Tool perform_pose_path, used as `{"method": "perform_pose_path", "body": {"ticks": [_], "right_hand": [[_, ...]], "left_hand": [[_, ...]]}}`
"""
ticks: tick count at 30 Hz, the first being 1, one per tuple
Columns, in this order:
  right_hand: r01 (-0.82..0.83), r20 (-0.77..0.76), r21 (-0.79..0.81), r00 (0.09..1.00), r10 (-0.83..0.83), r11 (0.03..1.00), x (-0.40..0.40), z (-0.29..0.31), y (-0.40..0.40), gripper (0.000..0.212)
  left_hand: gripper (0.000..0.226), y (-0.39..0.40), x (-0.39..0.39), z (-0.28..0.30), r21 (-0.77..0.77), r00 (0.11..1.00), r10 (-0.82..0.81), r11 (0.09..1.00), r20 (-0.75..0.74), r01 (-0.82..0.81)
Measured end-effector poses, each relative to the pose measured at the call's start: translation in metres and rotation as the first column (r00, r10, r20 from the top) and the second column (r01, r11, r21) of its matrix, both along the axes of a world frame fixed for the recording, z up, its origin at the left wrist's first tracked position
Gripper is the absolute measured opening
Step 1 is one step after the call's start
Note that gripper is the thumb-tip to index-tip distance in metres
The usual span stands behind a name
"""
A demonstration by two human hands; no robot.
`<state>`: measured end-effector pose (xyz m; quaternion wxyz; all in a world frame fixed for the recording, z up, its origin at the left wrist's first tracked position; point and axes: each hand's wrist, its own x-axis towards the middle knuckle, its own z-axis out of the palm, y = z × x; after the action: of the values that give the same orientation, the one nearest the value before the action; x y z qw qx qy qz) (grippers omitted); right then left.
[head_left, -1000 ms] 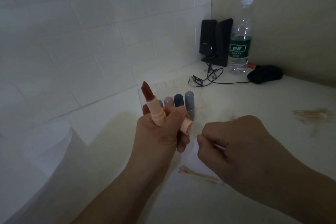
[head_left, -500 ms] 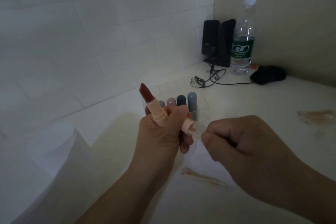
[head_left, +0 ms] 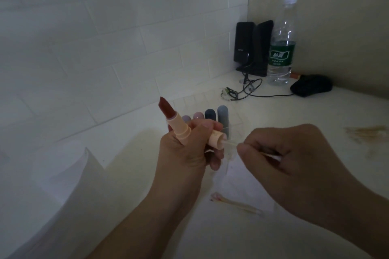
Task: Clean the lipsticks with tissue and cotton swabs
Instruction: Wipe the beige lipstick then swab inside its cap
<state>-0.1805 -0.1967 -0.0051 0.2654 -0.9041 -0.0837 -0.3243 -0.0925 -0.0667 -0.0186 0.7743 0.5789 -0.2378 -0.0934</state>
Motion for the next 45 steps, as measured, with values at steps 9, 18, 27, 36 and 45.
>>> {"method": "perform_pose_path", "body": {"ticks": [9,18,27,36,45], "right_hand": [[-0.088,-0.053,0.066,0.994,0.092,0.994,-0.001,-0.002,0.004,0.033],[-0.083,-0.027,-0.035,0.996,0.082,0.996,0.000,-0.005,0.010,0.037],[-0.096,-0.026,-0.011,0.995,0.096,0.995,-0.001,-0.006,0.009,0.028],[-0.086,-0.043,0.021,0.995,0.087,0.996,0.000,-0.007,0.005,0.030],[-0.178,-0.254,0.078,0.948,0.192,0.981,0.000,0.003,-0.010,0.030]], "left_hand": [[0.037,0.000,-0.003,-0.001,0.048,0.999,0.038,0.998,0.033,-0.039],[0.025,0.001,-0.005,0.002,0.084,0.997,0.069,0.994,0.028,-0.071],[0.032,0.002,-0.004,0.003,0.123,0.994,0.106,0.987,0.015,-0.107],[0.031,0.001,-0.004,0.002,0.156,0.993,0.116,0.981,0.001,-0.115],[0.034,0.004,0.002,0.004,0.105,0.987,0.152,0.984,-0.057,-0.145]]}}
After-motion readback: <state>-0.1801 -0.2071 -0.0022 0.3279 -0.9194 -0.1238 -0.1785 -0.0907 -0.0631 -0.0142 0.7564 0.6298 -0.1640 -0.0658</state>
